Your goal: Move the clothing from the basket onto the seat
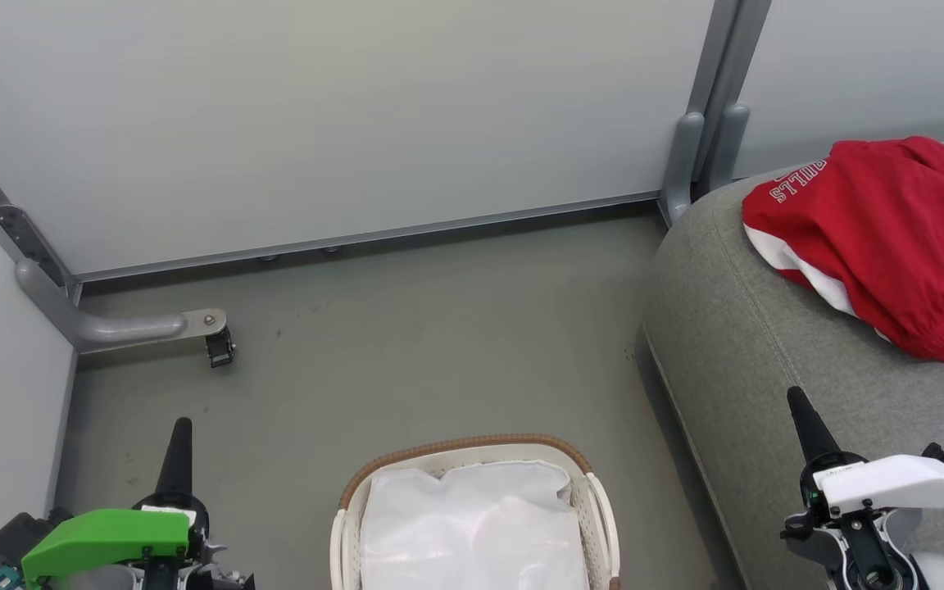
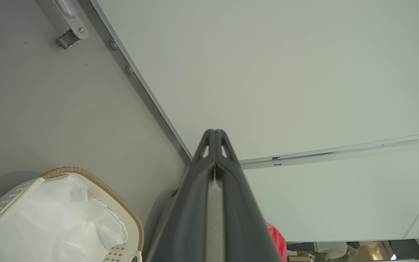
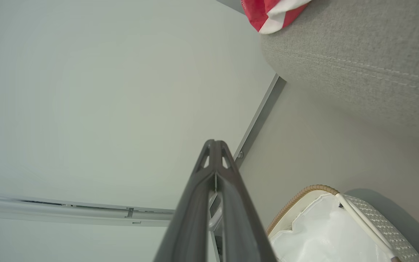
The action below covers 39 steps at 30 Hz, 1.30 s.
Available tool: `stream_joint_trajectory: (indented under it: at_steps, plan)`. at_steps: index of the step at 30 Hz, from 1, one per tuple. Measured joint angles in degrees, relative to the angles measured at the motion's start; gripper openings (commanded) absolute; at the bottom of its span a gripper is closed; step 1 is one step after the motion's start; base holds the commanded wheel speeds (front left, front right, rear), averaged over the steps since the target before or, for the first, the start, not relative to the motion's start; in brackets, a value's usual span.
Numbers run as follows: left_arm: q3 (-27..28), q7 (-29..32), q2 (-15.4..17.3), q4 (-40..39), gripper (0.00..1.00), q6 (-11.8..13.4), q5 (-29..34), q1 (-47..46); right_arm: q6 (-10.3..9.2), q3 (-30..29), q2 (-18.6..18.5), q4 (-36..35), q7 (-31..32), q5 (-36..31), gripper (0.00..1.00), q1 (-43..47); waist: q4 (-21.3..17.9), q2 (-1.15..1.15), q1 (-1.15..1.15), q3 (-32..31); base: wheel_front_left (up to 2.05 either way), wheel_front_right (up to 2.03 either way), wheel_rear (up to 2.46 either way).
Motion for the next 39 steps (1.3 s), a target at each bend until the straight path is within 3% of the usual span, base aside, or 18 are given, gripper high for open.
stream_joint_trajectory:
  at_steps: [39]
  plan:
    - [2.22, 4.31, 0.02, -1.23, 0.0, -0.51, -14.33, -2.46, -0.03, -2.31, -0.09, -1.2, 4.45, 17.63, 0.0, -0.54, -0.35, 0.0, 0.0, 0.14, 0.0, 0.0, 0.0]
